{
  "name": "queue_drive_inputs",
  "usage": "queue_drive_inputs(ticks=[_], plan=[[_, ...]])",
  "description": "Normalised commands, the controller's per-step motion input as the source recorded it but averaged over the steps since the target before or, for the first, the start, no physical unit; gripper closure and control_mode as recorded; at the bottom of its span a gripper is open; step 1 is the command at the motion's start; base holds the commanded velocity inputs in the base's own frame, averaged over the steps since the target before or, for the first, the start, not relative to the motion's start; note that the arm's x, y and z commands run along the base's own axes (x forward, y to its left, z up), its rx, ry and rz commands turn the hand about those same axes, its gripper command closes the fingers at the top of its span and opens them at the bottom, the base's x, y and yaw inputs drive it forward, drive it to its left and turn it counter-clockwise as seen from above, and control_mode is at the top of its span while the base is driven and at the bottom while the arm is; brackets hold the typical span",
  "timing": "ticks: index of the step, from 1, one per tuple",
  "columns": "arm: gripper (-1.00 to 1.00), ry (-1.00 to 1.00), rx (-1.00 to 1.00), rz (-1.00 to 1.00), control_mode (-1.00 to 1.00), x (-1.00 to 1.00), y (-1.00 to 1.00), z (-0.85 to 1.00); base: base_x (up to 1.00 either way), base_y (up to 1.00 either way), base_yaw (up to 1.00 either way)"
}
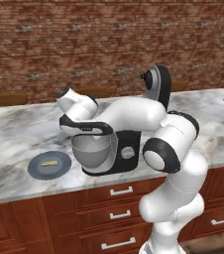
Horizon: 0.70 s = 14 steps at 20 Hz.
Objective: Add butter and sugar cubes to the stand mixer bowl and then turn on the stand mixer to begin making frosting.
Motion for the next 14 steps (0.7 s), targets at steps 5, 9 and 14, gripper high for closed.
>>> queue_drive_inputs(ticks=[5, 9, 14], plan=[[1.0, 0.19, -0.05, 0.0, -1.0, 0.5, 0.26, -0.44, 0.0, 0.0, 0.0], [1.0, 0.14, -0.04, 0.0, -1.0, 0.43, 0.11, -0.43, 0.0, 0.0, 0.0], [1.0, 0.08, -0.01, 0.0, -1.0, 0.24, 0.0, -0.43, 0.0, 0.0, 0.0]])
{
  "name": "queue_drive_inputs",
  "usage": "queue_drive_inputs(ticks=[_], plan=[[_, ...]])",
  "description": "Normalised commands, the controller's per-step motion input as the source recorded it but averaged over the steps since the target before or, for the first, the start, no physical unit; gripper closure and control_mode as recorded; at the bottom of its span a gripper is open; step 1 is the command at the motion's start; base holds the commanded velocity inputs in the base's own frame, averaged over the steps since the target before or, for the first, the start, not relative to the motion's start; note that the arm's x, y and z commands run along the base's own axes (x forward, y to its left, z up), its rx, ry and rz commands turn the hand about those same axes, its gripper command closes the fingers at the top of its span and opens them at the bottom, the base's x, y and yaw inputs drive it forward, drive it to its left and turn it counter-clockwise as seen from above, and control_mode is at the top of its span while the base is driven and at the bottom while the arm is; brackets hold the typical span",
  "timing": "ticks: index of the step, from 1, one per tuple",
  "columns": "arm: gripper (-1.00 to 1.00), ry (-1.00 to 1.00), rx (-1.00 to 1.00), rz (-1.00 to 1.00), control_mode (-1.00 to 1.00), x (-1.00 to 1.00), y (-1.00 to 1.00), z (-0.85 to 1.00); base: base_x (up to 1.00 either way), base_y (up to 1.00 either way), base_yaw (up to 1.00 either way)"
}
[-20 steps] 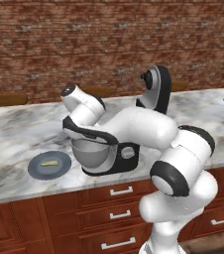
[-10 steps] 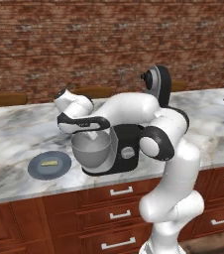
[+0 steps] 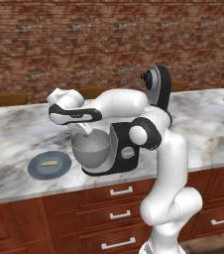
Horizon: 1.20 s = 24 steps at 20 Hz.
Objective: Add butter and sugar cubes to the stand mixer bowl and then turn on the stand mixer to begin making frosting.
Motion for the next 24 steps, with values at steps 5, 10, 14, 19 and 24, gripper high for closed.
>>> queue_drive_inputs(ticks=[5, 10, 14, 19, 24], plan=[[-1.0, 0.01, 0.0, 0.0, -1.0, 0.04, -0.05, -0.39, 0.0, 0.0, 0.0], [-1.0, 0.0, 0.0, 0.0, -1.0, 0.0, -0.37, -0.12, 0.0, 0.0, 0.0], [-1.0, 0.0, 0.01, 0.0, -1.0, -0.03, -0.39, 0.0, 0.0, 0.0, 0.0], [-1.0, 0.0, 0.07, 0.0, -1.0, -0.16, -0.23, 0.0, 0.0, 0.0, 0.0], [-1.0, -0.02, 0.17, 0.03, -1.0, -0.17, -0.01, 0.0, 0.0, 0.0, 0.0]])
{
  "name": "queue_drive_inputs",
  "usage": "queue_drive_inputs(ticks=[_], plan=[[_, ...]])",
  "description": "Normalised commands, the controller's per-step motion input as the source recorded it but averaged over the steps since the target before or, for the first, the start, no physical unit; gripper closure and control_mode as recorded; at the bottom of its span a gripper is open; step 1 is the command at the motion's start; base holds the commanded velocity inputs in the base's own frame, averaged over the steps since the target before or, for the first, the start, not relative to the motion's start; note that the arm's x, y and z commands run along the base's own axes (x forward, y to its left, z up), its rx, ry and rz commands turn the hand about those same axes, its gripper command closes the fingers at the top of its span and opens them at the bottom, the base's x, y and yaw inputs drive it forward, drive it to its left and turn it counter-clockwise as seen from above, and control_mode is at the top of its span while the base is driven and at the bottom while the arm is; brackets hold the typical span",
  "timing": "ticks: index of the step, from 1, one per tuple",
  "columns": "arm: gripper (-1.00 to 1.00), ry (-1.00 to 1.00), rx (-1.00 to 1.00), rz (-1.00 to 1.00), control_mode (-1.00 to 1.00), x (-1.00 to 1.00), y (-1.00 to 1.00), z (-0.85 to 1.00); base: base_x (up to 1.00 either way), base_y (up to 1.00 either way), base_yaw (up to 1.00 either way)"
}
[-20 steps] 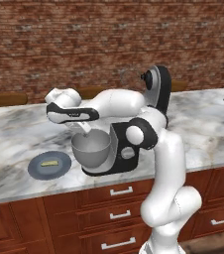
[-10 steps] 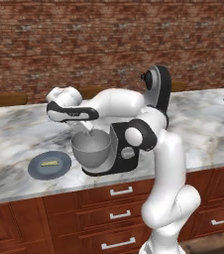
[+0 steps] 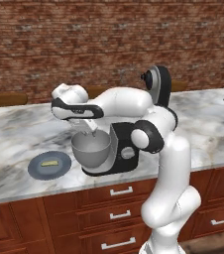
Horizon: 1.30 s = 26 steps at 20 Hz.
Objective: Add butter and sugar cubes to the stand mixer bowl and then turn on the stand mixer to begin making frosting.
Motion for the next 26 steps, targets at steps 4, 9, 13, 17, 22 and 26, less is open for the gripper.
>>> queue_drive_inputs(ticks=[4, 9, 13, 17, 22, 26], plan=[[-1.0, -0.06, 0.25, 0.12, -1.0, -0.01, 0.0, 0.0, 0.0, 0.0, 0.0], [-1.0, -0.05, 0.24, 0.24, -1.0, 0.07, 0.02, -0.08, 0.0, 0.0, 0.0], [-1.0, -0.01, 0.16, 0.3, -1.0, 0.0, 0.01, -0.29, 0.0, 0.0, 0.0], [-1.0, 0.0, 0.14, 0.28, -1.0, 0.0, 0.12, -0.3, 0.0, 0.0, 0.0], [-1.0, 0.0, 0.17, 0.24, -1.0, 0.02, 0.36, -0.05, 0.0, 0.0, 0.0], [-1.0, 0.02, 0.11, 0.14, -1.0, 0.0, 0.3, 0.09, 0.0, 0.0, 0.0]])
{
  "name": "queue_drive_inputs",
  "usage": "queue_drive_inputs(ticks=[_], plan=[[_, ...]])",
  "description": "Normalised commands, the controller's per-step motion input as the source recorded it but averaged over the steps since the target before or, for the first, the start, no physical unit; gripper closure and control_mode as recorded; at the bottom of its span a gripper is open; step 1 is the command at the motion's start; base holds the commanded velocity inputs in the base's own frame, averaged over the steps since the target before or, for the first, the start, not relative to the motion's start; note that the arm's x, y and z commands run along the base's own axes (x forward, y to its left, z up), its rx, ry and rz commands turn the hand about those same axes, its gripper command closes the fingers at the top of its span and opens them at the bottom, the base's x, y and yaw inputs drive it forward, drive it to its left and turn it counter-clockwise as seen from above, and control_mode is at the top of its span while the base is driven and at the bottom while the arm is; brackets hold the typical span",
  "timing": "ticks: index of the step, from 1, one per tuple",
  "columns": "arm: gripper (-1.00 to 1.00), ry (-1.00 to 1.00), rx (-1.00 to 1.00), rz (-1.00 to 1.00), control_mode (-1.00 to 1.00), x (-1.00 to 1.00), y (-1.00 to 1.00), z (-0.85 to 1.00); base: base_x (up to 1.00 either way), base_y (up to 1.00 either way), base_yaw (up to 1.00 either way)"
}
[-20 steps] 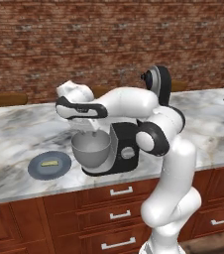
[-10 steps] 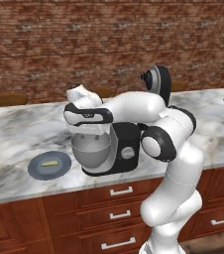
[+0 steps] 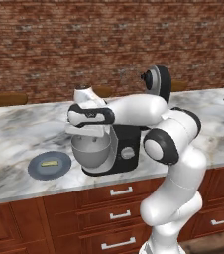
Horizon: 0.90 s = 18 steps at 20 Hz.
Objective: Add butter and sugar cubes to the stand mixer bowl and then turn on the stand mixer to begin making frosting.
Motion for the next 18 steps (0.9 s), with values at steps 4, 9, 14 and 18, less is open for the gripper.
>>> queue_drive_inputs(ticks=[4, 9, 14, 18], plan=[[-1.0, 0.0, 0.0, 0.05, -1.0, -0.11, 0.11, 0.22, 0.0, 0.0, 0.0], [-1.0, -0.15, 0.0, 0.01, -1.0, -0.5, 0.0, 0.6, 0.0, 0.0, 0.0], [-1.0, -0.3, 0.0, 0.0, -1.0, -1.0, -0.19, 0.85, 0.0, 0.0, 0.0], [-1.0, -0.18, 0.0, 0.0, -1.0, -0.99, -0.6, 0.54, 0.0, 0.0, 0.0]])
